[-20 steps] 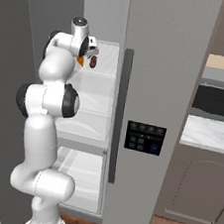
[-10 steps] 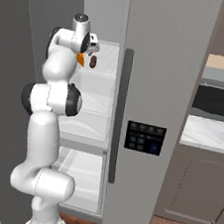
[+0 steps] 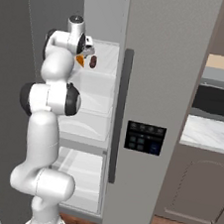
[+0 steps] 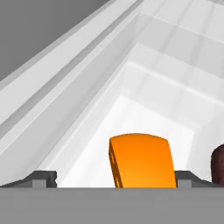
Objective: Retrieve the sausage and cheese from the fridge and place them on the cutting board on the counter.
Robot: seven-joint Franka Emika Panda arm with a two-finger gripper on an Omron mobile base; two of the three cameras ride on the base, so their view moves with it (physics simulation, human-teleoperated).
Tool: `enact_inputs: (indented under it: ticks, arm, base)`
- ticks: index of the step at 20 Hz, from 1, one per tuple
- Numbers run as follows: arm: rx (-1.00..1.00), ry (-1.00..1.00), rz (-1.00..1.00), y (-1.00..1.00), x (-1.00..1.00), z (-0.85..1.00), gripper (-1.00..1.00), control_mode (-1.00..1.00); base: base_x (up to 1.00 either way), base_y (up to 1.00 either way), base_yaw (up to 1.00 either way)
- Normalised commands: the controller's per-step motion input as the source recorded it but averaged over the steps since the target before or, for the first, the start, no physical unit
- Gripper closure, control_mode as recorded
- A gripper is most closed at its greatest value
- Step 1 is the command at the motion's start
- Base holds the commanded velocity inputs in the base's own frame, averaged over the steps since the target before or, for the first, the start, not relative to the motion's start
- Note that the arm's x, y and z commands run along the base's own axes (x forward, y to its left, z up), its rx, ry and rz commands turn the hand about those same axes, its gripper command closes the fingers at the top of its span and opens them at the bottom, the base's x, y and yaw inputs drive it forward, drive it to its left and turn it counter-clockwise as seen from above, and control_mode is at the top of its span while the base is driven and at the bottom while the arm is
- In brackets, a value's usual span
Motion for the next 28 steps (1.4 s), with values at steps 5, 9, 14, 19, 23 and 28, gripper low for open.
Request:
enact_inputs:
  ticks: [5, 9, 14, 19, 23, 28]
  arm:
    - [0.0, 0.01, 0.0, 0.0, 0.04, -0.32, -1.0, -1.0]
    - [0.0, 0.0, 0.0, -0.02, 0.01, -0.26, -1.0, -1.0]
    - [0.0, 0.03, 0.0, 0.02, 0.0, -0.44, 1.0, -1.0]
    - [0.0, 0.07, 0.0, -0.06, 0.0, -0.73, 1.0, -1.0]
    - [0.0, 0.11, 0.0, -0.38, -0.09, -0.68, 1.0, -1.0]
    - [0.03, 0.02, 0.0, -0.34, -0.71, -0.24, 1.0, -1.0]
  base:
    - [0.0, 0.0, 0.0]
    - [0.0, 0.0, 0.0]
    - [0.0, 0.0, 0.0]
    - [0.0, 0.0, 0.0]
    - [0.0, 0.0, 0.0]
    - [0.0, 0.0, 0.0]
